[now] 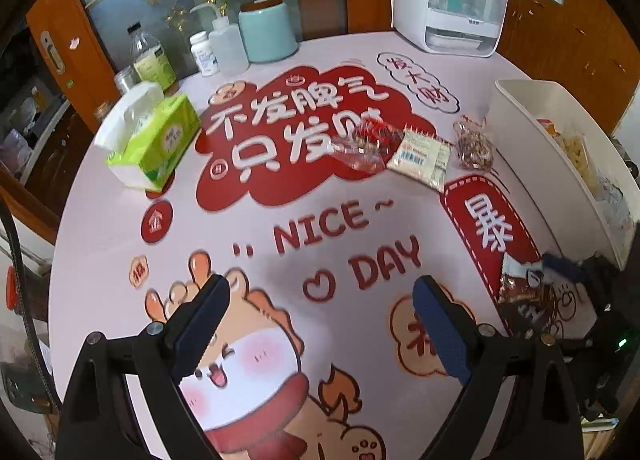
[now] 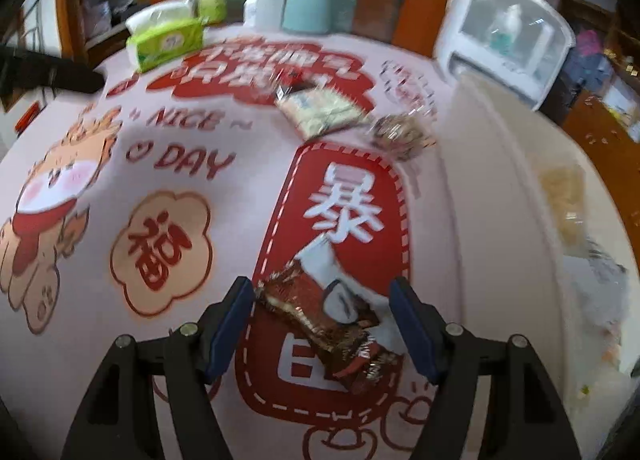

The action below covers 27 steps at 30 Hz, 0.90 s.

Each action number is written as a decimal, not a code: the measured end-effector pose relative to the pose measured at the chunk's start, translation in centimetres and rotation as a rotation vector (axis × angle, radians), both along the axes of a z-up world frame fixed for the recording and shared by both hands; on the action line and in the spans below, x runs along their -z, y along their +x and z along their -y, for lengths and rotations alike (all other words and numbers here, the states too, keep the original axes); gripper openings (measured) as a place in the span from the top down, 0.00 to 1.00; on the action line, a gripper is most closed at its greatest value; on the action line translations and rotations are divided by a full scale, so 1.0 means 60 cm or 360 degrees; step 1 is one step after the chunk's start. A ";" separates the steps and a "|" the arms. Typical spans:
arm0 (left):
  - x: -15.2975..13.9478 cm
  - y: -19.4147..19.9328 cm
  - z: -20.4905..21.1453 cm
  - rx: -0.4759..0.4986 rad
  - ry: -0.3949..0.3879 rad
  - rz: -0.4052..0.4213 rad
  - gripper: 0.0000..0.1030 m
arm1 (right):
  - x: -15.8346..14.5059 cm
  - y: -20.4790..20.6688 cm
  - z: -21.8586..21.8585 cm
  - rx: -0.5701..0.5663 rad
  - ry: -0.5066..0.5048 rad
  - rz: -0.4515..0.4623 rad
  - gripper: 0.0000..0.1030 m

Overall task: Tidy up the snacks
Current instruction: 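Grasp the red-wrapped cake with the left gripper while the right gripper grasps the brown-and-white bar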

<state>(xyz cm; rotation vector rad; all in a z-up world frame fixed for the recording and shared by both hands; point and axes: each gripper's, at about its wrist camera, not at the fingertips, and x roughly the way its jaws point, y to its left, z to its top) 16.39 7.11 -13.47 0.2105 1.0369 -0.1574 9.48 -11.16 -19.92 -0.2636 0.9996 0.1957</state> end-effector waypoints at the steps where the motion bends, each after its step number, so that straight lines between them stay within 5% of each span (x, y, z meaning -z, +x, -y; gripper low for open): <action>1: -0.004 0.008 0.003 0.0009 0.0013 0.0015 0.10 | 0.001 0.001 0.001 -0.0007 0.0006 0.0005 0.31; 5: -0.022 0.044 0.014 0.0037 0.0050 0.0080 0.10 | 0.003 0.006 0.011 0.0003 0.0079 -0.0052 0.33; 7: -0.031 0.066 0.024 0.0064 0.0056 0.0103 0.10 | 0.004 0.010 0.021 0.0027 0.0185 -0.0105 0.55; 9: -0.037 0.086 0.035 0.0097 0.0060 0.0121 0.10 | 0.000 0.013 0.020 0.0040 0.0188 -0.0108 0.61; 15: -0.029 0.169 0.089 0.0279 0.0145 0.0135 0.10 | -0.001 0.042 0.020 0.0125 0.0274 -0.0119 0.63; 19: -0.004 0.235 0.113 0.0325 0.0091 0.0006 0.10 | -0.010 0.082 0.030 0.0253 0.0350 -0.0095 0.64; 27: 0.063 0.300 0.159 0.0420 0.0204 -0.0136 0.11 | -0.059 0.149 0.041 0.0349 0.0449 0.0069 0.64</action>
